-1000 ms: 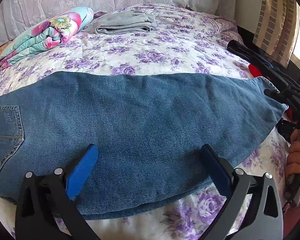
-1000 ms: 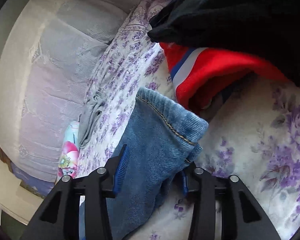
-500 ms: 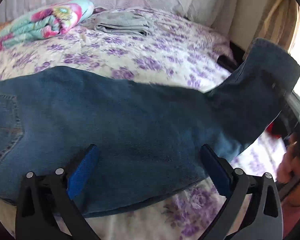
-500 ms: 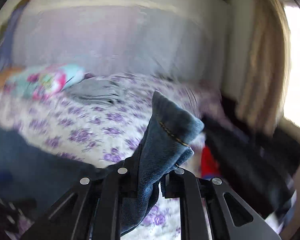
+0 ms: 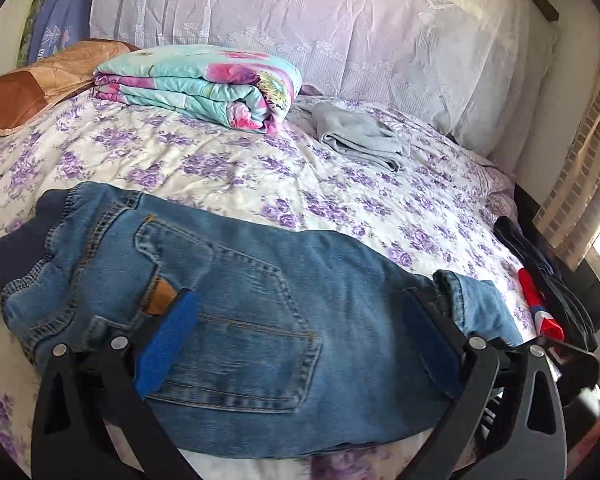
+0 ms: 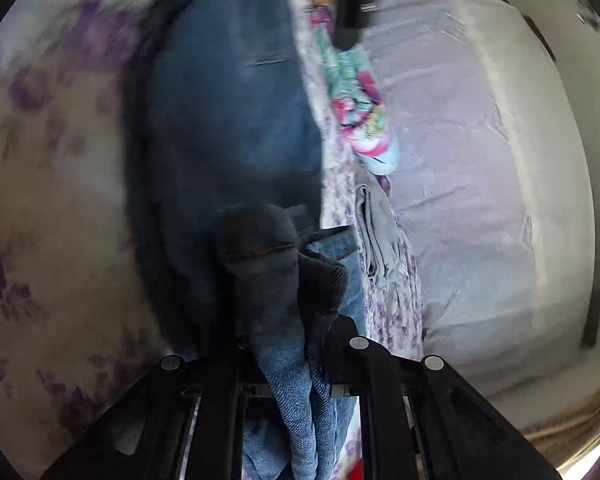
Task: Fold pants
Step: 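Lift the cuff with the right tool and fold it over toward the waistband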
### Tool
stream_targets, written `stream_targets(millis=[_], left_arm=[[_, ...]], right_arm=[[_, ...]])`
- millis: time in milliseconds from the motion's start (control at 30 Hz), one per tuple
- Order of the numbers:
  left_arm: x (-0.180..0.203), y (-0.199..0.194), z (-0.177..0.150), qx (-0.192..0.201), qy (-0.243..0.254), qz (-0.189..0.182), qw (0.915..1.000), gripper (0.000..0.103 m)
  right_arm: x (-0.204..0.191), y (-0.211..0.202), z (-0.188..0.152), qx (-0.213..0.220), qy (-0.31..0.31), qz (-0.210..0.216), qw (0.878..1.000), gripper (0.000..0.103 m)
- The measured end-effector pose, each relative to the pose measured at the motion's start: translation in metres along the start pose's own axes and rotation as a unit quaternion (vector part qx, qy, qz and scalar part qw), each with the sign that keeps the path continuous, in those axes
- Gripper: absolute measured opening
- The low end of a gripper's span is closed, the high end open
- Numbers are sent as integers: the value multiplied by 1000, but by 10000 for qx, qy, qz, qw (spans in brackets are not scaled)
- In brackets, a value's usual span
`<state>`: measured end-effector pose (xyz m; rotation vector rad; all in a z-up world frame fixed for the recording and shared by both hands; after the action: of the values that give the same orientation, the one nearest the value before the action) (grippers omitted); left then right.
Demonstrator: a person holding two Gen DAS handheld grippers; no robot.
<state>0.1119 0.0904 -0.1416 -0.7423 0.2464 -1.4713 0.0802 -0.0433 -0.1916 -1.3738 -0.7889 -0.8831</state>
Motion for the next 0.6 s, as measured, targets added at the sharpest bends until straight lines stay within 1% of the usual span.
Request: stream_targets(millis=[33,167,200,233,267,300,333,367,400,433,467,533,567,600], left_arm=[[1,0,0,8,28,-29,10000,99],[0,-1,-3,42,219,31,9997,99],[2,1,-3,41,263,63,9996,99],[-2,-3,-5,47,277,58,9996,99],[-3,-3,-6,48,279,44,9996,99],[-3,-4,-6,45,268,18,9996,99],[-3,-4,-7,45,258,6,9997,99],[-3,-3,-7,49,265,22,9996,99],[-3,-3,-7,48,284,45,9996,99],[-3,-2,-7,45,321,92,9994,99],[-3,-2,-8,44,351,125,9993,99],[-3,-2,-8,42,365,136,9992,99],[-3,-2,-9,37,352,128,9993,99],[-3,-2,-9,37,350,124,9993,99]], right_arm=[[-2,1,0,-50,-29,44,10000,17],[1,3,2,-109,-27,6,9999,20],[5,4,2,-119,30,1,9999,27],[10,7,5,-110,72,-37,9999,39],[16,0,7,4,141,-90,9999,46],[20,-3,9,126,184,-62,9997,58],[21,-8,11,222,209,-5,9995,59],[22,-10,13,276,240,82,9993,57],[22,-10,14,277,263,213,9990,43],[20,-9,13,259,288,345,9987,12],[23,-6,12,211,363,337,9985,14],[39,-6,14,265,545,-150,9981,13],[51,-8,16,296,683,-496,9960,13],[58,-10,16,324,828,-715,9935,13]])
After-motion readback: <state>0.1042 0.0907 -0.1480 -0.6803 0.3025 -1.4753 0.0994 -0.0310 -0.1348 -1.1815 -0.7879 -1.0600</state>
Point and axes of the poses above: each gripper's, at about its wrist camera, not at the fingertips, and y roughly the way its jaws point, x to its right, z to its top, the point moved 10 cm from there along y, roughly the way its jaws point, and after that the axes turned 4 degrees about z, right-handed, at the moved point
